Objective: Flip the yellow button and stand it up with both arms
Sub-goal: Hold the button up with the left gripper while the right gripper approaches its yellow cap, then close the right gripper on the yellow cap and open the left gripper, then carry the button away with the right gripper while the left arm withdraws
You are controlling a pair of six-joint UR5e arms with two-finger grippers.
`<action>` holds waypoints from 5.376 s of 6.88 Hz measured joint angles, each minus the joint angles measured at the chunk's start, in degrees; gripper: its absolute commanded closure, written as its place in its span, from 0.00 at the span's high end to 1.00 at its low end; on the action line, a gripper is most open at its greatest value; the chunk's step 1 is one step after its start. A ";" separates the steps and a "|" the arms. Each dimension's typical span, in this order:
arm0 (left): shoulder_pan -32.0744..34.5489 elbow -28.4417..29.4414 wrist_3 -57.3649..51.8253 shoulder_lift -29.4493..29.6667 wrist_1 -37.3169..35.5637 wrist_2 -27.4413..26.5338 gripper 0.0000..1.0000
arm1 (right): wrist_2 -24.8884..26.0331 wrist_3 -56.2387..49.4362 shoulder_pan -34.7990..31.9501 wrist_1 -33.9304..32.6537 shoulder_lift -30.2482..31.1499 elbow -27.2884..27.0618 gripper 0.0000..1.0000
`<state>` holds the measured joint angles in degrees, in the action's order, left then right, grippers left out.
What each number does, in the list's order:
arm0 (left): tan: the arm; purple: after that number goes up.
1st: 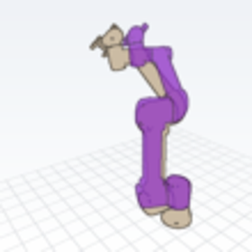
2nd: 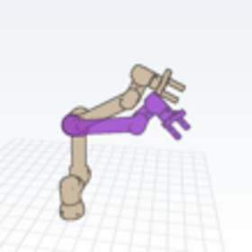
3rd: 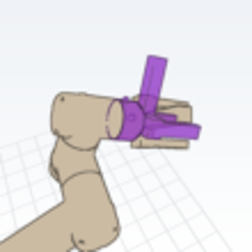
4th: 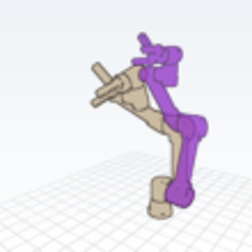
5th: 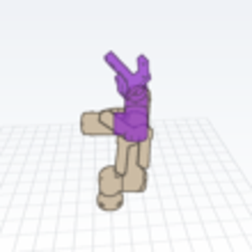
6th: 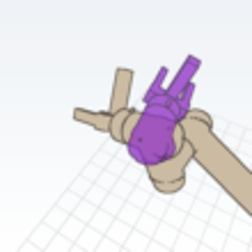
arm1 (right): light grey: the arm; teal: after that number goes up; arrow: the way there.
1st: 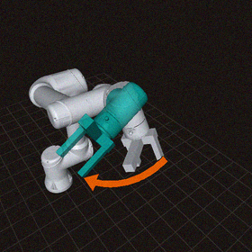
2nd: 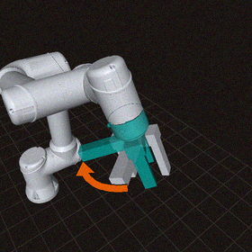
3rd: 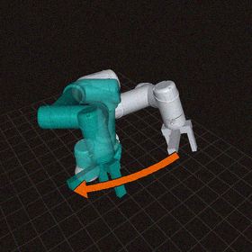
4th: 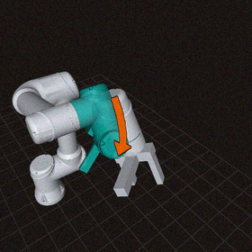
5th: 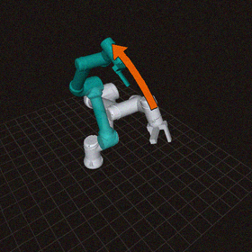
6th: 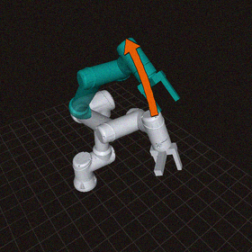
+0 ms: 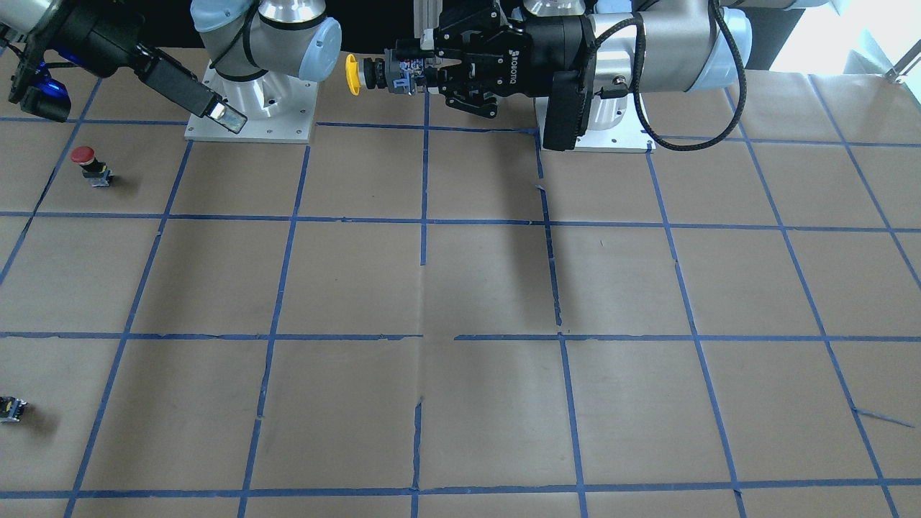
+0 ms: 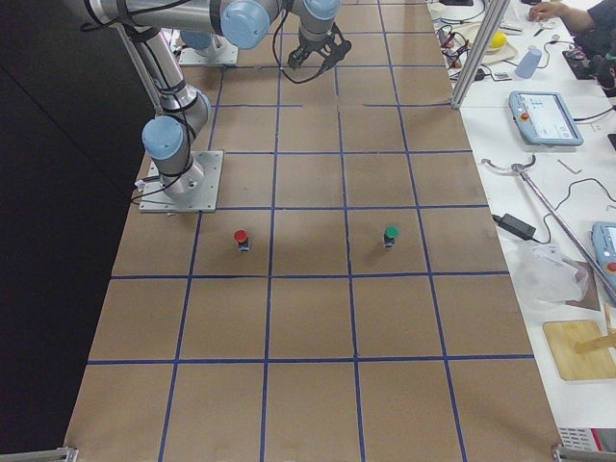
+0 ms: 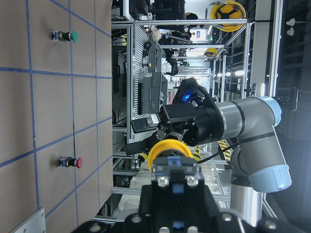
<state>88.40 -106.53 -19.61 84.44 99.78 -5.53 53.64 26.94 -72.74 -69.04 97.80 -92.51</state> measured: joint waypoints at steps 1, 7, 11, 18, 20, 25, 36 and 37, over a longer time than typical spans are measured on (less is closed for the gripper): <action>0.34 -0.18 0.06 0.08 -0.08 0.72 0.02 | -4.29 3.19 -0.11 0.07 0.63 0.25 1.00; 0.74 -1.04 0.01 0.05 -0.20 2.45 0.02 | -23.39 14.59 -1.93 0.59 1.17 -3.21 0.99; 0.87 -1.13 0.01 -0.05 -0.20 2.45 0.03 | -25.03 20.47 -5.83 -0.09 1.26 -5.06 0.99; 0.89 -1.14 0.01 -0.24 -0.20 2.30 0.03 | -29.19 21.70 -6.45 -0.04 0.67 -5.13 0.37; 0.89 -1.13 0.01 -0.27 -0.23 2.23 0.13 | -29.19 21.55 -6.46 0.02 0.69 -5.15 0.26; 0.87 -1.04 1.20 -0.99 -0.11 1.64 0.89 | -28.82 21.62 -6.16 -0.28 0.62 -4.98 0.24; -4.82 15.94 2.13 8.16 -7.39 -73.24 0.99 | 25.99 -38.94 15.36 -24.19 -2.09 -18.40 0.23; -4.72 17.98 2.33 8.45 -6.97 -79.57 0.99 | 29.02 -43.46 16.34 -30.00 -2.26 -21.17 0.23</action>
<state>83.68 -88.55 -17.28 92.89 92.82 -85.10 82.66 -16.52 -56.40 -99.04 95.54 -113.68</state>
